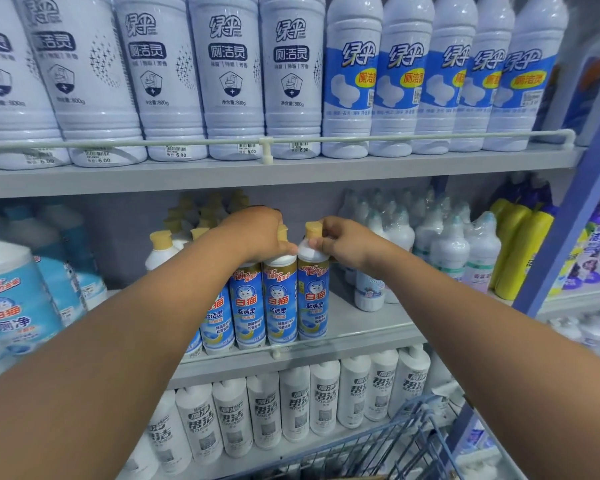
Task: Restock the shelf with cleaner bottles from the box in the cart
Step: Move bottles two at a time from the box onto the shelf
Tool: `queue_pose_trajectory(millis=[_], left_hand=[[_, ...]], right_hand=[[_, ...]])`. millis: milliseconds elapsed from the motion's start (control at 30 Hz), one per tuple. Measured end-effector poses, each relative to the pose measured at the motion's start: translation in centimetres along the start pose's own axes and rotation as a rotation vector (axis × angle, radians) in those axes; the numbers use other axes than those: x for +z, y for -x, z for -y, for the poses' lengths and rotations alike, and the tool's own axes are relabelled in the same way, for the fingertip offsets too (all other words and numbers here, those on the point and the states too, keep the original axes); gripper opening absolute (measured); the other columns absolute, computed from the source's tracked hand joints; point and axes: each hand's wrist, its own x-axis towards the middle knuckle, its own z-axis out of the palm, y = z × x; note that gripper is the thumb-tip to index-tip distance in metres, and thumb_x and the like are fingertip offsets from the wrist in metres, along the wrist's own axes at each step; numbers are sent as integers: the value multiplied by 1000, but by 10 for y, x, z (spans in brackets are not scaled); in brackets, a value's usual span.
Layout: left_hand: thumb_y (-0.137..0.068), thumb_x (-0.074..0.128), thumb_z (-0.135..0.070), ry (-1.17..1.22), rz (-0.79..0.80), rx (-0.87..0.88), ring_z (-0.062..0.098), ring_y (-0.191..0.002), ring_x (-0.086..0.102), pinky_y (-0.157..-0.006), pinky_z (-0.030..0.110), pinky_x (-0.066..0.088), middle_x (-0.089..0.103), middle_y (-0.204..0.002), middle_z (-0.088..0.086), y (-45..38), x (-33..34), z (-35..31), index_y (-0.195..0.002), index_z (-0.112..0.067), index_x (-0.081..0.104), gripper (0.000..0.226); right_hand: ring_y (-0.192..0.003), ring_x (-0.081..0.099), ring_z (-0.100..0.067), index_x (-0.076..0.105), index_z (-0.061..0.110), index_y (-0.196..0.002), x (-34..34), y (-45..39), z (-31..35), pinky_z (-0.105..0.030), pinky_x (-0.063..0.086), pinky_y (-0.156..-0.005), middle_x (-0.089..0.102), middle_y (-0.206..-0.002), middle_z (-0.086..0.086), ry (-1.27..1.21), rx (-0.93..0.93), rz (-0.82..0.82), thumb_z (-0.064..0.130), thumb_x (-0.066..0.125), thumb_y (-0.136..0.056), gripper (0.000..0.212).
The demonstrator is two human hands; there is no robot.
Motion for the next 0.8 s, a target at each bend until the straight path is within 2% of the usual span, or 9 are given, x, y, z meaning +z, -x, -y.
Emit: queue_pose_trajectory(millis=[133,233,333,400,467,567,667,800], left_hand=[[-81,61,-69,-88,-76,25,22,-91,57,-67,31,44,62,-109,4,6,6,-1,-114,-17,56,62],[-82,57,-70,-114,-156,50,26,-108,60,-78,36,45,63,-122,6,10,13,2,-127,-19,52,68],[-87,56,-63,-104,-267,64,28,-124,53,-97,41,41,55,-137,7,25,22,6,-145,-18,39,75],[-91,54,-58,-89,-339,67,27,-131,46,-108,41,33,50,-143,7,39,27,8,-149,-17,35,74],[-93,53,-53,-66,-351,69,26,-140,35,-117,41,20,42,-152,7,56,32,8,-151,-19,32,71],[-96,50,-48,-49,-315,39,25,-151,13,-122,41,7,19,-164,8,88,42,-1,-156,-27,22,69],[-98,47,-49,-44,-238,-36,27,-153,7,-122,43,6,12,-166,7,123,53,-19,-157,-27,22,68],[-97,43,-57,-96,-83,-139,31,-151,16,-121,46,15,20,-164,8,168,79,-46,-155,-29,29,65]], right_hand=[[-100,62,-12,56,22,-130,14,12,-5,-30,52,-85,64,-117,3,-23,16,-30,38,48,-104,31],[-115,57,-14,53,24,-132,21,24,-7,-33,47,-99,60,-132,1,-40,31,-11,42,40,-105,35],[-126,47,-12,39,16,-147,24,43,-4,-11,41,-90,49,-143,4,1,29,-68,39,37,-107,46],[-137,44,-21,34,13,-152,25,55,-7,-22,38,-98,44,-153,-3,124,43,-90,47,37,-105,58],[-139,43,-26,37,18,-151,24,69,-9,-33,36,-105,45,-153,-4,270,34,-30,50,36,-104,58],[-144,35,-25,31,18,-154,23,100,-12,-34,31,-110,36,-158,-6,517,14,72,45,35,-106,55],[-151,20,-24,16,14,-158,23,130,-24,-39,23,-118,16,-166,-7,670,20,82,51,34,-104,68],[-150,22,-28,17,16,-158,25,180,-46,-45,30,-116,11,-167,-7,754,-43,89,52,36,-103,68]])
